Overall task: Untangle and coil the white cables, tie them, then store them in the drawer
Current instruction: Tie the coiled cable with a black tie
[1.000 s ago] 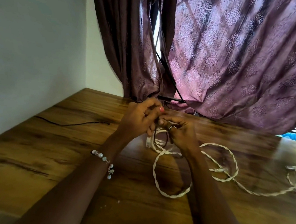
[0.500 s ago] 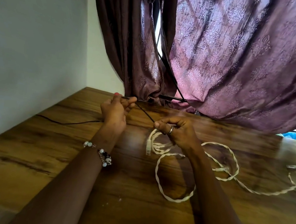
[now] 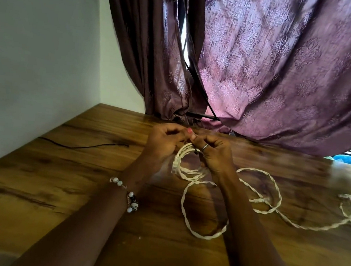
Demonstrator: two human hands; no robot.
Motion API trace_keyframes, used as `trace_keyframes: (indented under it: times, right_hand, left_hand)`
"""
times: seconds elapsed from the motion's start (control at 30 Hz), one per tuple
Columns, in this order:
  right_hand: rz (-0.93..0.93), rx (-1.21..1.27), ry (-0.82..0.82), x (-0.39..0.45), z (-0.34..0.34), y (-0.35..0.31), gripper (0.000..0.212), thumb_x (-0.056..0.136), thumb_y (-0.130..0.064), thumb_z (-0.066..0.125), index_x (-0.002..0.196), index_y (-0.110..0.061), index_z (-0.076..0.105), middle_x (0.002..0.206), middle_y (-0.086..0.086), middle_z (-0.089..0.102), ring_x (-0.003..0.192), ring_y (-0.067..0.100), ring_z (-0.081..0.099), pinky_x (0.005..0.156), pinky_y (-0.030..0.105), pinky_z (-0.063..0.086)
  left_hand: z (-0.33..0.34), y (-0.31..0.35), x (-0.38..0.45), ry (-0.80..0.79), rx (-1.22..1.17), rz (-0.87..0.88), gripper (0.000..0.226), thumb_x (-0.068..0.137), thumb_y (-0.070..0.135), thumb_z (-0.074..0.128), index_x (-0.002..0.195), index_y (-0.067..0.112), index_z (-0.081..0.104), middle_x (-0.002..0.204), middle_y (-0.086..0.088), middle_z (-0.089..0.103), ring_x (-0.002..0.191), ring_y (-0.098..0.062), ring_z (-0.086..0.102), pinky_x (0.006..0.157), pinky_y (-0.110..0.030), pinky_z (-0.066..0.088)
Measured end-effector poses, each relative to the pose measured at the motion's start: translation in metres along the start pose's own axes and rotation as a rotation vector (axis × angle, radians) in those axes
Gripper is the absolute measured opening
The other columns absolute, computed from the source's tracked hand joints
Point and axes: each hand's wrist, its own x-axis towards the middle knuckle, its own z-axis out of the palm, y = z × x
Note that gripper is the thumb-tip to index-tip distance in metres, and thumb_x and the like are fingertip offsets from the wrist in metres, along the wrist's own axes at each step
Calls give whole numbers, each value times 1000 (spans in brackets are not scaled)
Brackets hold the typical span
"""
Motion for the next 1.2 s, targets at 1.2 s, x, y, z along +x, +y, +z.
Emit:
trace_keyframes:
  times: [1.2]
  right_hand:
    - [23, 191, 130, 6, 7, 4, 9, 84, 2, 66, 93, 0, 67, 75, 1, 69, 59, 5, 62, 53, 16, 49]
  left_hand:
    - [6, -23, 3, -90, 90, 59, 10, 89, 15, 63, 95, 16, 71, 47, 8, 55, 37, -5, 35, 40, -18, 27]
